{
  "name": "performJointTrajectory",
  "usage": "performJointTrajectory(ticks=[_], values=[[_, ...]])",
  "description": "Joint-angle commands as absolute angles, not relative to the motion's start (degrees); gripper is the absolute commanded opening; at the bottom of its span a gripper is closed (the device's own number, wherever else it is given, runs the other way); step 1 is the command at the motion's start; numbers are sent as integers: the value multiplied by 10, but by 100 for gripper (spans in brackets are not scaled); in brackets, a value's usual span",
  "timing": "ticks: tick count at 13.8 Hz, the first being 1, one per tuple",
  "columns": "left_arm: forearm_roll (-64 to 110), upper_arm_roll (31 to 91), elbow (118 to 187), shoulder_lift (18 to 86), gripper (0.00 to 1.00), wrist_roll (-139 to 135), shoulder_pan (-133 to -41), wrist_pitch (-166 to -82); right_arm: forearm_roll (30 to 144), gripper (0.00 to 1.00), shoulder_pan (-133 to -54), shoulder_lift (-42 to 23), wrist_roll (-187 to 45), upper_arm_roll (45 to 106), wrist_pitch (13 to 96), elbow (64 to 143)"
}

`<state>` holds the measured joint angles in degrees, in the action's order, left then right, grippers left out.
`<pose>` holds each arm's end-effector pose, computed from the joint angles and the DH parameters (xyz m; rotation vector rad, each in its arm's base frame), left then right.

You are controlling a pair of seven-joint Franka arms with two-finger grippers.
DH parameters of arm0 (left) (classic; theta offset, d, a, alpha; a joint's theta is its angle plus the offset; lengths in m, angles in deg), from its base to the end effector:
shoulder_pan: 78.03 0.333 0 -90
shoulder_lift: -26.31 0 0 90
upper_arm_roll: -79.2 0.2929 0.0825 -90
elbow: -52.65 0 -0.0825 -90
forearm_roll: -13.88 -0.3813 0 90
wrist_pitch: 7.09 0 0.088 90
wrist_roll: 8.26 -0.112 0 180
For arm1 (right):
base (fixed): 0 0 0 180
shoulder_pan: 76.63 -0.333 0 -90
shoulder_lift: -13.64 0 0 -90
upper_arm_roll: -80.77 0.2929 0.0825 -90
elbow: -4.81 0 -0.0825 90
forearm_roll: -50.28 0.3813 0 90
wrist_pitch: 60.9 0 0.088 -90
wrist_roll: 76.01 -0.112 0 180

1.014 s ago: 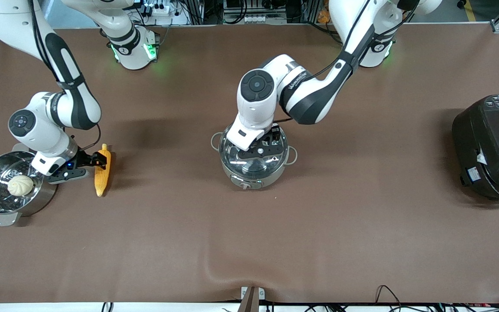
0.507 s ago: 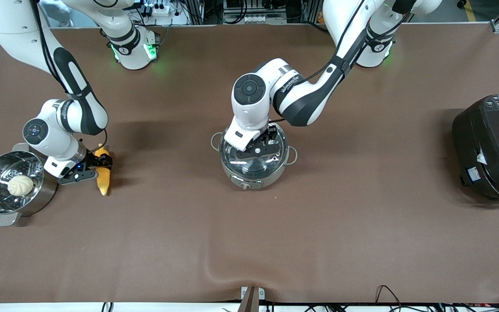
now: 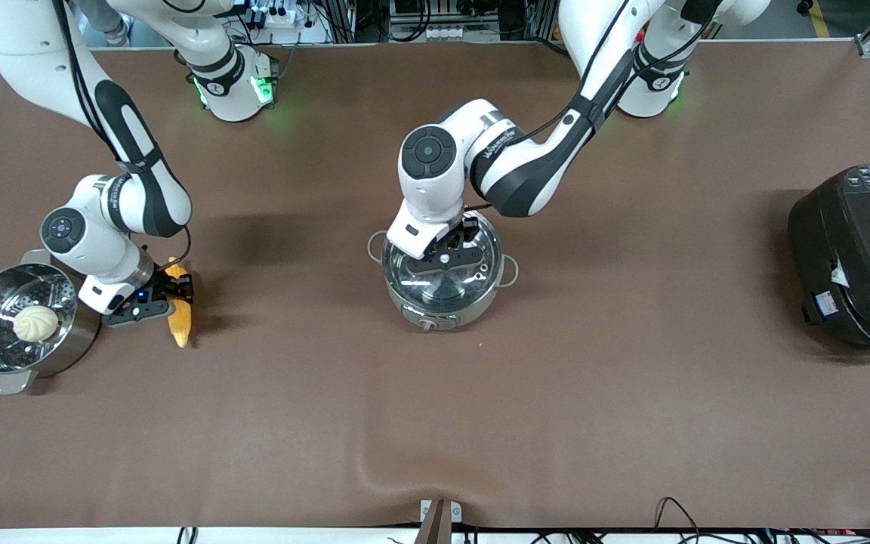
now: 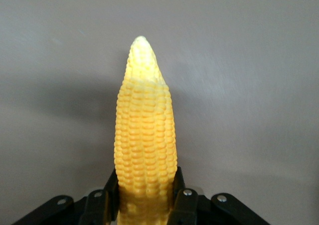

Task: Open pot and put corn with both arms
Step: 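Lift the lid aside with the left gripper while the right gripper carries corn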

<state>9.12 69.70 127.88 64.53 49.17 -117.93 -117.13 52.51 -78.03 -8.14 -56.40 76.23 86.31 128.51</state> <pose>0.4846 -0.5190 0.3234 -3.1074 -0.2211 0.0794 0.5599 -0.0320 0.1984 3.1008 0.4072 0.0463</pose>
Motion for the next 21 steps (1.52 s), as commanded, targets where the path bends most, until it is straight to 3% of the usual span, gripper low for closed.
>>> performJointTrajectory(ticks=[1, 3, 7, 11, 18, 21], values=[[78, 701, 1280, 638, 0, 496, -1180, -1164, 539, 0, -804, -46, -592, 769, 701, 1181], [76, 702, 1281, 607, 0, 498, -1169, -1157, 538, 0, -831, -46, -630, 768, 586, 1094], [76, 702, 1281, 492, 0, 459, -1114, -1064, 540, 0, -866, -37, -720, 771, 444, 999], [86, 695, 1285, 435, 0, 262, -979, -1004, 539, 0, -967, -36, -912, 775, 375, 915], [94, 694, 1360, 415, 0, 28, -817, -999, 537, 0, -1163, -74, -1196, 774, 440, 887], [90, 694, 1436, 400, 0, 2, -793, -1064, 532, 0, -1234, -131, -1341, 773, 550, 885]])
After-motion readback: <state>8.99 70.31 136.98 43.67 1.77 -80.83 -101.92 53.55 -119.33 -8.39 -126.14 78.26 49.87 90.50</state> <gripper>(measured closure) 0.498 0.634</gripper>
